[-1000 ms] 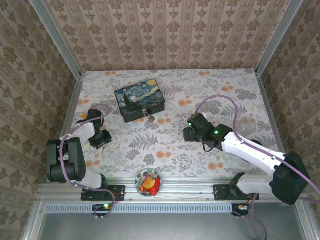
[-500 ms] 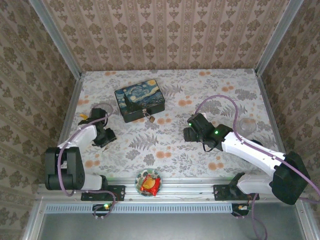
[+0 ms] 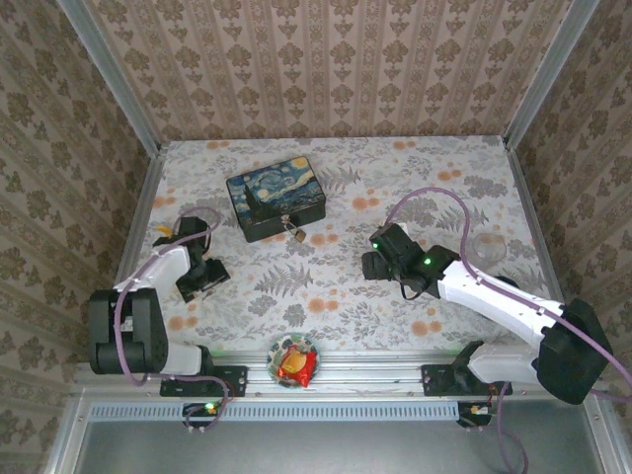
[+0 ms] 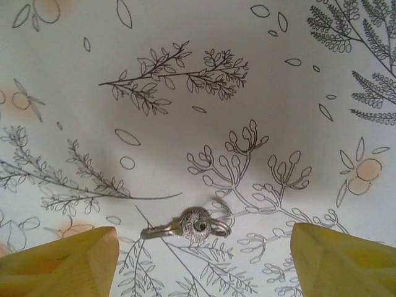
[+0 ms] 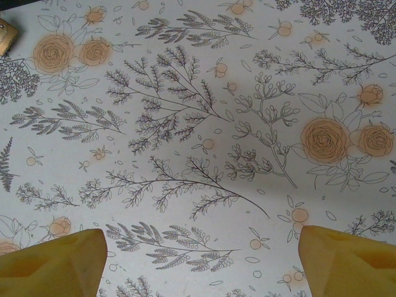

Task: Unlock the padlock with the key

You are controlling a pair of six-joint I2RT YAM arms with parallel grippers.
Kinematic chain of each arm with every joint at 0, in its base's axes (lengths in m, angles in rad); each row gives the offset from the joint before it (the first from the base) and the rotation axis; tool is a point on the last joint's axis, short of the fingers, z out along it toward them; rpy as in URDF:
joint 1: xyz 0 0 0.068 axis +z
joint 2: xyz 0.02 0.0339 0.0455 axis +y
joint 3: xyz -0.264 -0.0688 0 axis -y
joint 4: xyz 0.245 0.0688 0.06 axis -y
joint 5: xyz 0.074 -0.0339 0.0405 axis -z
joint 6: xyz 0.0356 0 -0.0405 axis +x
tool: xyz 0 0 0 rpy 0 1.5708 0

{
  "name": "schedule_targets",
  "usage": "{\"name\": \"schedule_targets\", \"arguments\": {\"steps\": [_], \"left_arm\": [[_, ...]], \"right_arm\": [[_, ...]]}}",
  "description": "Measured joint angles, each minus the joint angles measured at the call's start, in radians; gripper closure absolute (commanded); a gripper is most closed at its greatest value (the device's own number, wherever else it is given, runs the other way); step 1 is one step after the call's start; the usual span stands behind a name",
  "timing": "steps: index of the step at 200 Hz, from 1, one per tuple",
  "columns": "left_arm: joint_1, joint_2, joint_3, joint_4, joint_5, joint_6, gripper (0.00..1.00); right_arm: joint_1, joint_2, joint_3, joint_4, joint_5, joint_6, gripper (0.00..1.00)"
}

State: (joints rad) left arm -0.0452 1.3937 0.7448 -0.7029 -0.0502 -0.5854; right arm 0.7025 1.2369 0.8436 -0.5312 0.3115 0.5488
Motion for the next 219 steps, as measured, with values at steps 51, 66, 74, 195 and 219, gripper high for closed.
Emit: {"name": "schedule_targets", "arguments": {"steps": [51, 66, 74, 195, 219], "left_arm": [[-0.018, 0.082, 0.003, 0.071, 0.011, 0.043, 0.32], [-0.037, 0.085, 0.003, 0.077, 0.001, 0.043, 0.35], [-0.046, 0.085, 0.003, 0.079, 0.000, 0.042, 0.39], [-0.201, -0.037, 0.010, 0.044, 0.084, -0.121, 0.46], [-0.201, -0.096, 0.011, 0.000, 0.018, -0.166, 0.47]], "right_arm": [[0.001, 0.017, 0.011, 0.000, 0.000, -0.003, 0.16], [0.001, 0.022, 0.013, 0.000, 0.000, -0.003, 0.16], [0.001, 0.023, 0.013, 0.000, 0.000, -0.004, 0.16], [0.001, 0.045, 0.037, 0.001, 0.000, -0.022, 0.16], [0.001, 0.045, 0.037, 0.000, 0.000, -0.022, 0.16]]}}
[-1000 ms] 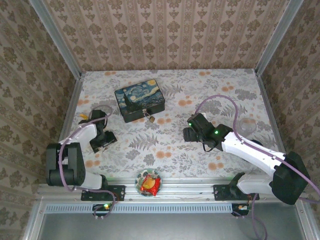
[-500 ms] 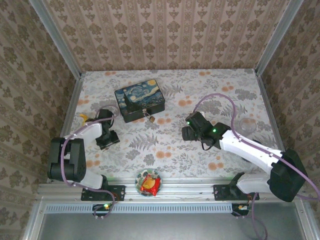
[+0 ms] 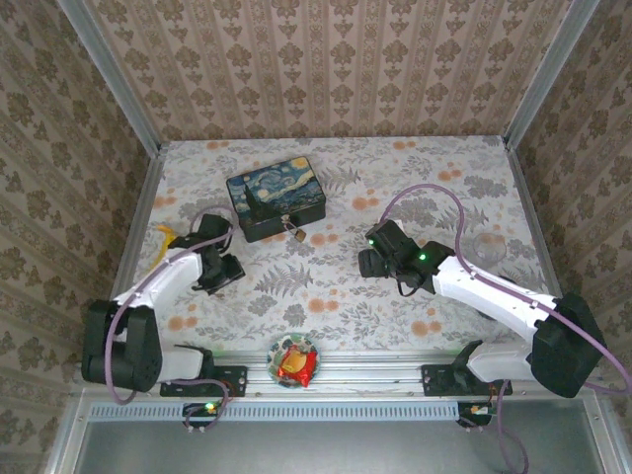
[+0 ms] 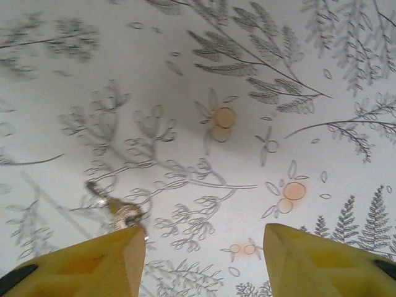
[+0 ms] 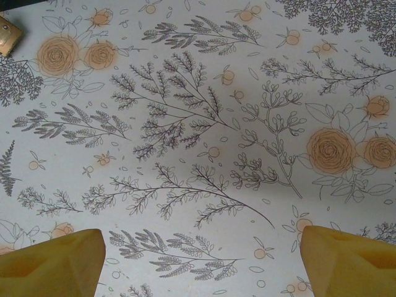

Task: Unlock the padlock with the key

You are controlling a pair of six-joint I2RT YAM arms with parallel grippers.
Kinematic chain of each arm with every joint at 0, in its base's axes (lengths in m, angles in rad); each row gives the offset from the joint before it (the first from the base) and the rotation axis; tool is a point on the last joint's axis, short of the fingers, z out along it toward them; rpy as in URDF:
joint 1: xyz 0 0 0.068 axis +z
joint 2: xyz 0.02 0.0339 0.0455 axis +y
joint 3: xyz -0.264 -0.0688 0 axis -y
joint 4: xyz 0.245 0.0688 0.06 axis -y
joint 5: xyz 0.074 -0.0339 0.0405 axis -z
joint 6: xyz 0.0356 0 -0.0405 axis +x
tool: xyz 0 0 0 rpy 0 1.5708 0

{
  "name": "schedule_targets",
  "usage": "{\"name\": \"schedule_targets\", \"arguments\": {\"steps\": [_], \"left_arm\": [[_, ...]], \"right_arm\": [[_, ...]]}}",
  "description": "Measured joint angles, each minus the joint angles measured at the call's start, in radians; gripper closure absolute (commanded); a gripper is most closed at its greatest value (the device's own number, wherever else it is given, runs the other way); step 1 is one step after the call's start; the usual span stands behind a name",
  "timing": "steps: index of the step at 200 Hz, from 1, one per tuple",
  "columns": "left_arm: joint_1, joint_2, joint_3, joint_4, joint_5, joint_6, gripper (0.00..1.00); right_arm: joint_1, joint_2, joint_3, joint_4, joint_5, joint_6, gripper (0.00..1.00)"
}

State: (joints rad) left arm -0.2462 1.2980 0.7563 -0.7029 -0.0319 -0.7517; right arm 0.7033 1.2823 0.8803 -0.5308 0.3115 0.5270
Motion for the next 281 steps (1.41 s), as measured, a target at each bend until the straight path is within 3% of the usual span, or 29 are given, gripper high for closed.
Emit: {"name": "schedule_targets", "arguments": {"steps": [46, 141, 167, 214, 281], "left_arm": [[-0.003, -0.019, -0.043, -0.043, -0.060, -0.076, 0.51], [-0.029, 0.095, -0.076, 0.014, -0.051, -0.096, 0.64], [-0.029, 0.095, -0.076, 0.021, -0.051, -0.101, 0.73], [-0.014, 0.085, -0.085, 0.042, -0.045, -0.102, 1.00], [-0.060, 0.043, -0.076, 0.018, -0.046, -0.100, 1.00]], "right_arm": [[0.000, 0.000, 0.000, 0.000, 0.000, 0.000, 0.16], [0.002, 0.000, 0.000, 0.000, -0.001, 0.000, 0.16], [0.002, 0.000, 0.000, 0.000, 0.000, 0.000, 0.16], [0.003, 0.000, 0.000, 0.000, 0.000, 0.000, 0.16], [0.003, 0.000, -0.001, 0.000, 0.000, 0.001, 0.15]]}}
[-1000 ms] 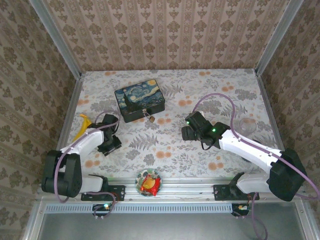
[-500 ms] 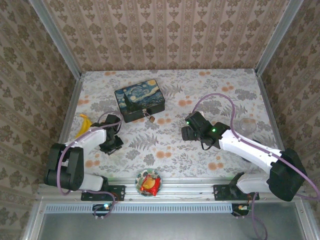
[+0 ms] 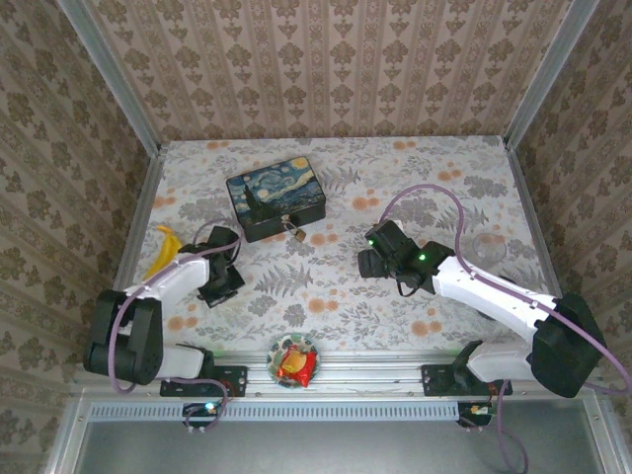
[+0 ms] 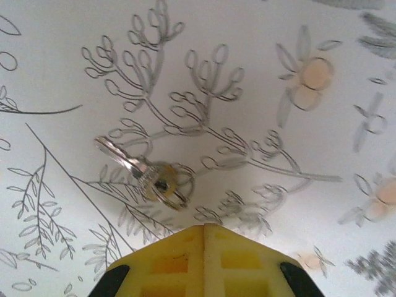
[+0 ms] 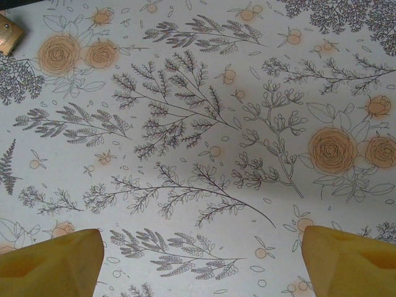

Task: Unlock the padlock with the key

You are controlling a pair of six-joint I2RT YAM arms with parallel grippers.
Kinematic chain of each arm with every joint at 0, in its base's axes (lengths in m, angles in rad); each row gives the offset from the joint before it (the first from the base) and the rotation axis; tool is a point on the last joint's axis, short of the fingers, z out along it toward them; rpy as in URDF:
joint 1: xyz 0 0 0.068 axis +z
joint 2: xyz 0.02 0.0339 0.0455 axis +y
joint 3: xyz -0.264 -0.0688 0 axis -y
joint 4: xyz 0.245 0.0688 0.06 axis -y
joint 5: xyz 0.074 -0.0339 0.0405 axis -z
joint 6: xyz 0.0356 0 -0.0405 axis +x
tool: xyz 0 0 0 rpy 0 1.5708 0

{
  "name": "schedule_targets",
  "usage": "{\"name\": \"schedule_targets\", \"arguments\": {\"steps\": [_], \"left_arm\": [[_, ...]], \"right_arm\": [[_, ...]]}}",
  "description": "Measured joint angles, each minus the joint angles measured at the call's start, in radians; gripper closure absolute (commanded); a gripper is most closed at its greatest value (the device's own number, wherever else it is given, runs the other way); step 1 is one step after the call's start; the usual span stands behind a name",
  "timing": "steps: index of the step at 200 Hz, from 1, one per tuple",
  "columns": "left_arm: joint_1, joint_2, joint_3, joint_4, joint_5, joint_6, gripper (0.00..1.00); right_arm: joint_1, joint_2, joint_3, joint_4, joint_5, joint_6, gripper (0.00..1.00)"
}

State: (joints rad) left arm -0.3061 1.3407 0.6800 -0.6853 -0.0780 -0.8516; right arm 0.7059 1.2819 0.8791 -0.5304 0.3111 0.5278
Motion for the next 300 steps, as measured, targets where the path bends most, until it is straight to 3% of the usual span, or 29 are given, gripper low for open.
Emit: {"name": "schedule_targets", "arguments": {"steps": [135, 144, 166, 183, 190, 222, 248, 300], "left_arm": [[-0.264, 0.013, 0.382, -0.128, 0.084, 0.269, 1.00], [-0.265, 0.012, 0.382, -0.143, 0.075, 0.270, 0.90], [-0.217, 0.006, 0.343, -0.175, 0.039, 0.251, 0.59], [-0.151, -0.021, 0.269, -0.185, 0.015, 0.211, 0.52], [-0.120, -0.038, 0.232, -0.187, 0.005, 0.191, 0.51], [0.001, -0.150, 0.078, -0.167, -0.010, 0.090, 0.50], [0.094, -0.212, -0.011, -0.114, -0.008, 0.021, 0.56], [0.131, -0.154, -0.028, -0.005, 0.010, -0.010, 0.53]], "right_arm": [[-0.012, -0.077, -0.017, 0.000, -0.013, 0.004, 0.14], [-0.015, -0.083, -0.017, 0.000, -0.016, 0.007, 0.14], [-0.016, -0.092, -0.017, 0.000, -0.024, 0.008, 0.12], [-0.016, -0.096, -0.017, 0.000, -0.029, 0.006, 0.05], [-0.016, -0.098, -0.017, 0.000, -0.030, 0.006, 0.00], [-0.016, -0.102, -0.018, 0.000, -0.030, 0.004, 0.00], [-0.017, -0.103, -0.024, 0.000, -0.030, 0.004, 0.00], [-0.017, -0.103, -0.044, 0.006, -0.034, 0.008, 0.00]]}}
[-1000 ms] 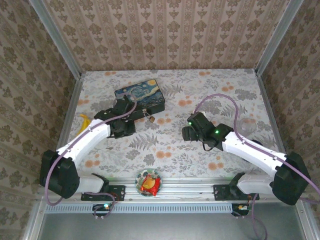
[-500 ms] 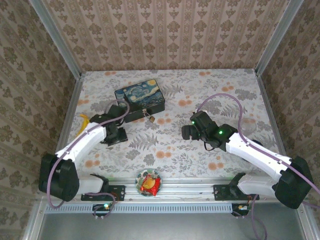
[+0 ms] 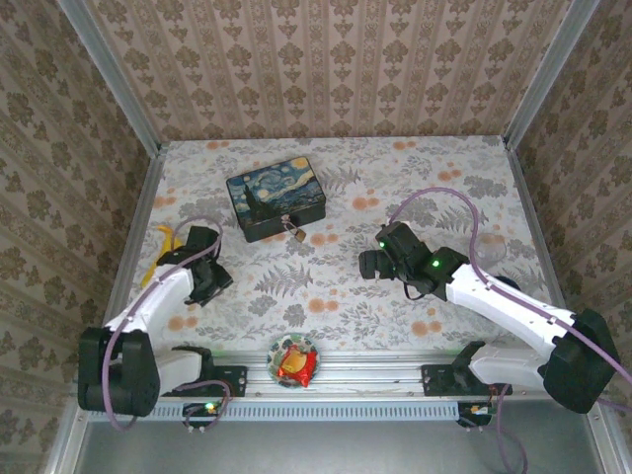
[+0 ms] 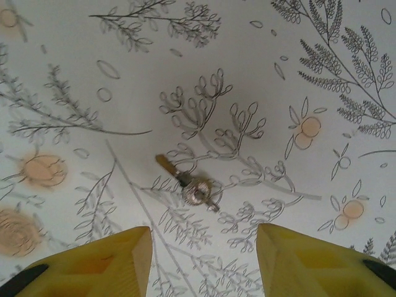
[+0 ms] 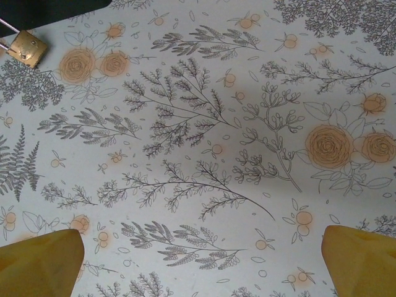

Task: Unlock the padlock with the key

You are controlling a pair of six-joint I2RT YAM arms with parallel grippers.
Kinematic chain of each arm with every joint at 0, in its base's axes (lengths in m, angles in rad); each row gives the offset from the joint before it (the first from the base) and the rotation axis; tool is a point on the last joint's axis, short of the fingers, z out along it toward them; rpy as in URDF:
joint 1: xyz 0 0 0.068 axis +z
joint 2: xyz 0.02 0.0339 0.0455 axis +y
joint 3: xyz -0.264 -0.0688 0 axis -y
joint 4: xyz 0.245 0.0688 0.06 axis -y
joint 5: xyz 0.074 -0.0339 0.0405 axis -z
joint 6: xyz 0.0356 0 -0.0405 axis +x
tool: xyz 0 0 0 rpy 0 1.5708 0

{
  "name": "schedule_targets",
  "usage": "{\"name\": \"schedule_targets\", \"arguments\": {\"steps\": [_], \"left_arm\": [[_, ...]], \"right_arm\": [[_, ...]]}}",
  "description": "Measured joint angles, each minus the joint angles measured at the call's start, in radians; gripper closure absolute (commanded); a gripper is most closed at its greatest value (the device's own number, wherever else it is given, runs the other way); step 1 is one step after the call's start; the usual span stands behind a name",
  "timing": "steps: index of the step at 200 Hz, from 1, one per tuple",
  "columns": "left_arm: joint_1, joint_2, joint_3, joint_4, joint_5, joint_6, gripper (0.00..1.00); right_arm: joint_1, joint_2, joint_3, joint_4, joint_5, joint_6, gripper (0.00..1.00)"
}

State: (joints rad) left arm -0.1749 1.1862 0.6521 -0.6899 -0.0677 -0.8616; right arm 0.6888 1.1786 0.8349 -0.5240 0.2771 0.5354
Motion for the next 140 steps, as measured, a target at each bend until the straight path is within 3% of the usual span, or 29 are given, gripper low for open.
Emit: {"name": "schedule_targets", "arguments": {"steps": [51, 140], "left_arm": [[0.006, 0.100, 0.006, 0.068, 0.011, -0.007, 0.65], [0.006, 0.121, 0.008, 0.080, 0.011, -0.029, 0.69]], "right_arm": [[0.000, 0.000, -0.010, 0.005, -0.001, 0.014, 0.00], [-0.002, -0.001, -0.012, 0.005, -0.001, 0.018, 0.00]]}}
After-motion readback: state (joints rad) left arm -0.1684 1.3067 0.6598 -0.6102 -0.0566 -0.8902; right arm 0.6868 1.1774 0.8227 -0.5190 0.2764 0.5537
